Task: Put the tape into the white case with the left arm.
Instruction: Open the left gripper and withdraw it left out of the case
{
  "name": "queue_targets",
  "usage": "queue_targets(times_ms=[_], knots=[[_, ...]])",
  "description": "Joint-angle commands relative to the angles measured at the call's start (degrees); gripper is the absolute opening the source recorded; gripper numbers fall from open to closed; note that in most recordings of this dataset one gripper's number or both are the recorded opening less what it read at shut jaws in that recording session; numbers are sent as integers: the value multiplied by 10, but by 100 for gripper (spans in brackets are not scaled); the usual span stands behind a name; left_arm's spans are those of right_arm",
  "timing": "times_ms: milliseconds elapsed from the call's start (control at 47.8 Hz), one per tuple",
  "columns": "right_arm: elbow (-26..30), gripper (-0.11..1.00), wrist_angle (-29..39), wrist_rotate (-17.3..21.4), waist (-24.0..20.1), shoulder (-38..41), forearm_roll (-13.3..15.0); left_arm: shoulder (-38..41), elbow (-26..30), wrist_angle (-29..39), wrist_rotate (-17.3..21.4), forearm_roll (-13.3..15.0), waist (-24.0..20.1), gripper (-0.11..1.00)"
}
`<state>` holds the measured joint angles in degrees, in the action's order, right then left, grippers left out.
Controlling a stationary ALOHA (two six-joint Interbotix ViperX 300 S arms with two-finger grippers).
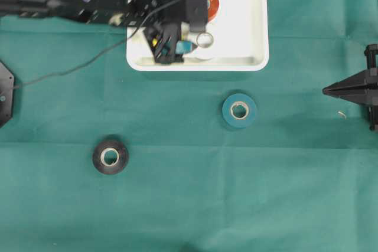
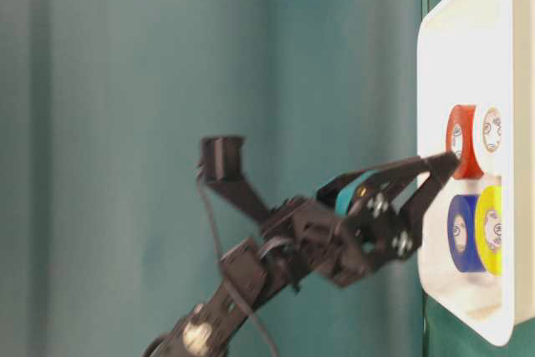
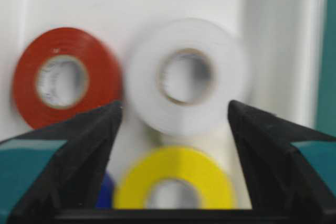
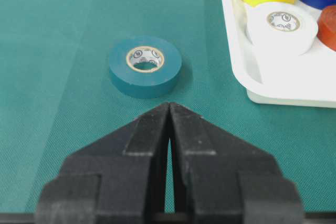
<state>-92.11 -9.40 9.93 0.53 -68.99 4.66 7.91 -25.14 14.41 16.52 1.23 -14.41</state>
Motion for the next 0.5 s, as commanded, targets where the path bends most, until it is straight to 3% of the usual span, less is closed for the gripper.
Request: queue_targets(times_ms=[0, 482], knots=[[6, -9, -4, 0, 1, 4, 1, -46, -18, -6, -1, 0, 21, 81], [5, -9, -4, 0, 1, 4, 1, -136, -135, -89, -4, 3, 109, 80]])
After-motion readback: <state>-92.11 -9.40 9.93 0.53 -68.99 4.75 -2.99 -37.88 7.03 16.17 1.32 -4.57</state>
